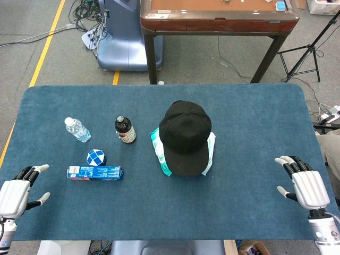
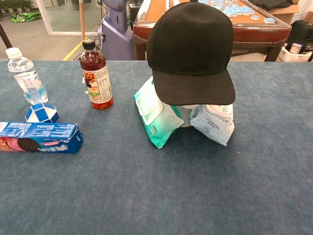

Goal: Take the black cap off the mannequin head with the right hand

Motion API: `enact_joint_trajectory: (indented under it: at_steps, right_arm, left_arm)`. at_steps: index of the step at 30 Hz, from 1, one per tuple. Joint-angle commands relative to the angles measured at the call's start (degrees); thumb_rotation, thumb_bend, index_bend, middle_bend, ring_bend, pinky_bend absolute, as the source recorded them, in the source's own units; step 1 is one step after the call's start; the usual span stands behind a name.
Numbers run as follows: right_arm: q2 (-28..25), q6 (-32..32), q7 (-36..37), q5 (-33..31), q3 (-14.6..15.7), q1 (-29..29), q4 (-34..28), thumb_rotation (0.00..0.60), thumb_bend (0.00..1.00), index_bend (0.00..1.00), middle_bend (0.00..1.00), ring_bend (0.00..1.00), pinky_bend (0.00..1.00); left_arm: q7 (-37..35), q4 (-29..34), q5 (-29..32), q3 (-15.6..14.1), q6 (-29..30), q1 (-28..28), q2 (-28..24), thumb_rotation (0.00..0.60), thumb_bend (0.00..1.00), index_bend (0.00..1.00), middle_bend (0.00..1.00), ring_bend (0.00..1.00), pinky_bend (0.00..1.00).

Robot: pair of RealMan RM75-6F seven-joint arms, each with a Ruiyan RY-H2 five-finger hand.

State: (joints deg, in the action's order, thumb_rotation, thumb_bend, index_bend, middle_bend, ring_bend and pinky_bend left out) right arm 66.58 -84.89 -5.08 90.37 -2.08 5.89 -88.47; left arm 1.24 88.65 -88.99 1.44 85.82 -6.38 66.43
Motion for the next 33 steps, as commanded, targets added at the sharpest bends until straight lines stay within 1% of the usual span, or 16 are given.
enact_joint_trajectory:
  at_steps: [1, 7, 12, 14, 17, 19, 20, 22, 25, 27, 33]
  right_arm:
    - [0.0, 0.4, -0.3, 0.4, 0.4, 0.2, -0.3, 0.600, 0.00, 0.31, 0.27, 0.19, 0.35]
    - [0.3, 1.7, -0.1, -0.3, 0.2, 0.7, -0.2, 0.600, 0.00, 0.31, 0.28, 0.19, 0.35]
    - [2.3, -1.0, 0.4, 2.2, 0.3, 0.5, 0.2, 0.600, 0.00, 0.31, 0.32, 0.21, 0.36]
    - [3.5, -2.4, 0.1, 3.5, 0.2, 0.5, 1.0, 0.600, 0.00, 0.32, 0.34, 0.24, 0.38]
    - [5.1, -4.0, -1.0, 6.1, -0.2, 1.2, 1.9, 0.600, 0.00, 0.34, 0.45, 0.34, 0.53]
    - [6.0, -4.6, -3.0, 8.4, -0.6, 2.3, 1.4, 0.600, 0.00, 0.34, 0.57, 0.45, 0.66]
    - [6.5, -4.8, -4.2, 9.5, -0.9, 3.0, 0.9, 0.600, 0.00, 0.34, 0.60, 0.49, 0.68]
    - [7.1, -4.4, -5.8, 10.9, -1.3, 4.0, 0.0, 0.600, 0.00, 0.34, 0.70, 0.59, 0.76]
    - [8.0, -2.9, -7.8, 12.3, -1.9, 6.0, -1.5, 0.600, 0.00, 0.34, 0.79, 0.67, 0.82]
    - [9.0, -1.9, -9.0, 12.9, -2.4, 7.2, -2.1, 0.600, 0.00, 0.34, 0.82, 0.70, 0.85]
    - [12.6, -0.5, -10.6, 14.7, -2.9, 9.9, -1.6, 0.600, 0.00, 0.34, 0.95, 0.82, 0.94]
  left_arm:
    - [0.4, 0.0, 0.1, -0.1, -0.3, -0.1, 0.2, 0.600, 0.17, 0.21, 0.29, 0.23, 0.44]
    - [1.5, 0.4, 0.7, -0.3, -1.3, -0.2, 0.3, 0.600, 0.17, 0.21, 0.29, 0.23, 0.44]
    - [1.0, 0.7, 0.9, -0.4, -1.4, -0.1, 0.2, 0.600, 0.17, 0.22, 0.29, 0.23, 0.44]
    - [0.8, 0.8, 0.6, -0.6, -1.5, -0.1, 0.2, 0.600, 0.17, 0.22, 0.29, 0.23, 0.44]
    - [1.0, 0.8, 0.2, -0.9, -1.6, -0.2, 0.1, 0.600, 0.17, 0.22, 0.29, 0.23, 0.44]
    - [0.9, 0.9, 0.3, -1.0, -1.6, -0.1, 0.1, 0.600, 0.17, 0.22, 0.29, 0.23, 0.45]
    - [0.8, 1.0, 0.2, -1.0, -1.6, 0.0, 0.0, 0.600, 0.17, 0.22, 0.29, 0.23, 0.44]
    - [0.6, 1.1, 0.0, -1.1, -1.5, 0.0, -0.1, 0.600, 0.17, 0.22, 0.29, 0.23, 0.44]
    - [0.2, 1.0, -0.1, -1.1, -1.6, -0.1, -0.1, 0.600, 0.17, 0.22, 0.29, 0.23, 0.44]
    - [-0.1, 1.0, 0.1, -1.1, -1.8, -0.1, -0.2, 0.600, 0.17, 0.22, 0.29, 0.23, 0.45]
    - [-0.8, 1.1, 0.1, -1.1, -1.8, -0.1, -0.5, 0.600, 0.17, 0.22, 0.30, 0.23, 0.45]
